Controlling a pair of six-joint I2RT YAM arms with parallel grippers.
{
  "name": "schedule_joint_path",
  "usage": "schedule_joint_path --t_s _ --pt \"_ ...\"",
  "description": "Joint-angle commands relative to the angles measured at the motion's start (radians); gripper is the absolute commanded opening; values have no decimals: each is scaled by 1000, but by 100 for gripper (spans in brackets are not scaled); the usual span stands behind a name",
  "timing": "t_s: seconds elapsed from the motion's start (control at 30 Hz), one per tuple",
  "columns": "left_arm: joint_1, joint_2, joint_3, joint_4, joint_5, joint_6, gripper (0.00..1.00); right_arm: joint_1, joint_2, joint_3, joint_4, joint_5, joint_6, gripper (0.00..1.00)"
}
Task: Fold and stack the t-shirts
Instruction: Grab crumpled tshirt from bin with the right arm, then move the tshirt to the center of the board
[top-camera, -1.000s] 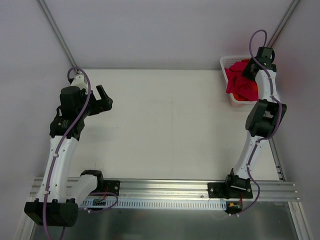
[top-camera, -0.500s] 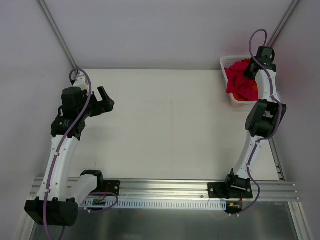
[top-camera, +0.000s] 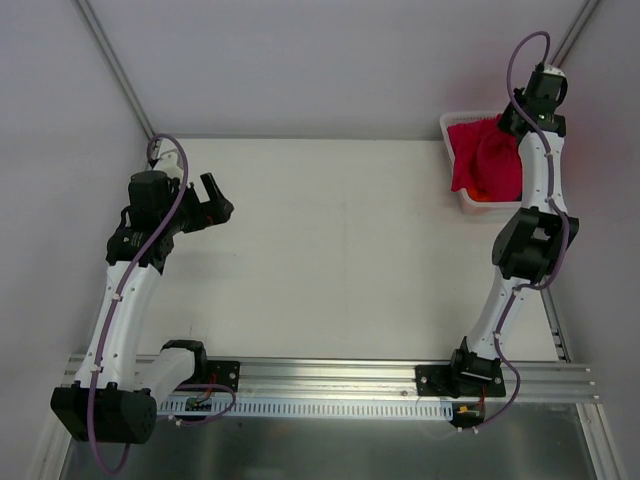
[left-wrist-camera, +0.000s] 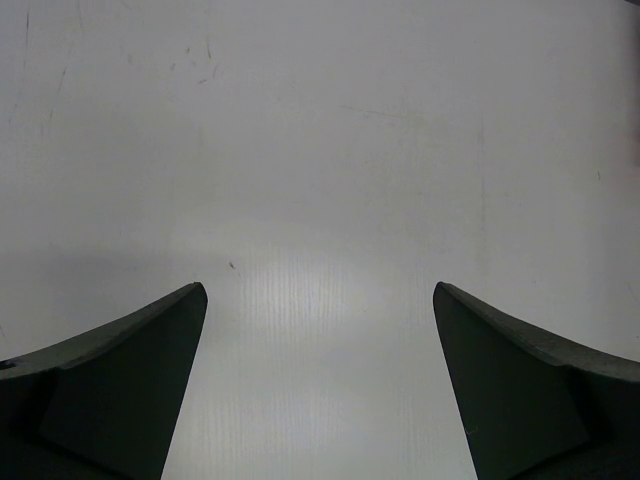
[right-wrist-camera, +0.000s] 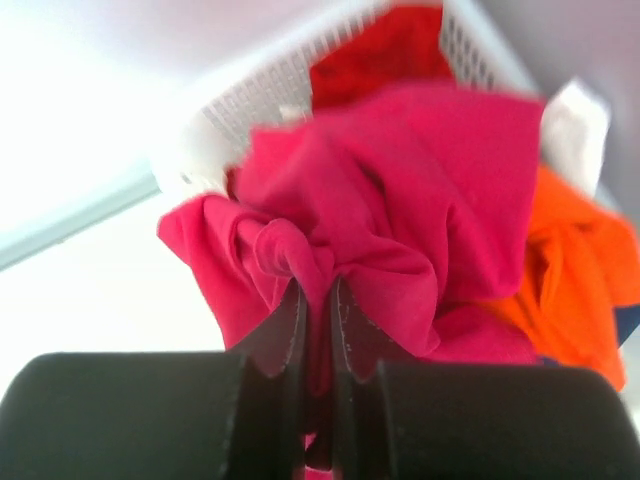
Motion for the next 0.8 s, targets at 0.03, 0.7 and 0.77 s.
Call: schedule_joint_path --t_s 0.03,0.7,0.77 --pt "-11 -7 3 22 30 25 99 7 -153 143 107 12 -39 1" --pt "-11 -13 -13 65 83 88 99 19 -342 263 221 -23 -10 1" --pt "-11 -10 -13 68 88 88 99 18 -351 271 191 -34 -18 1"
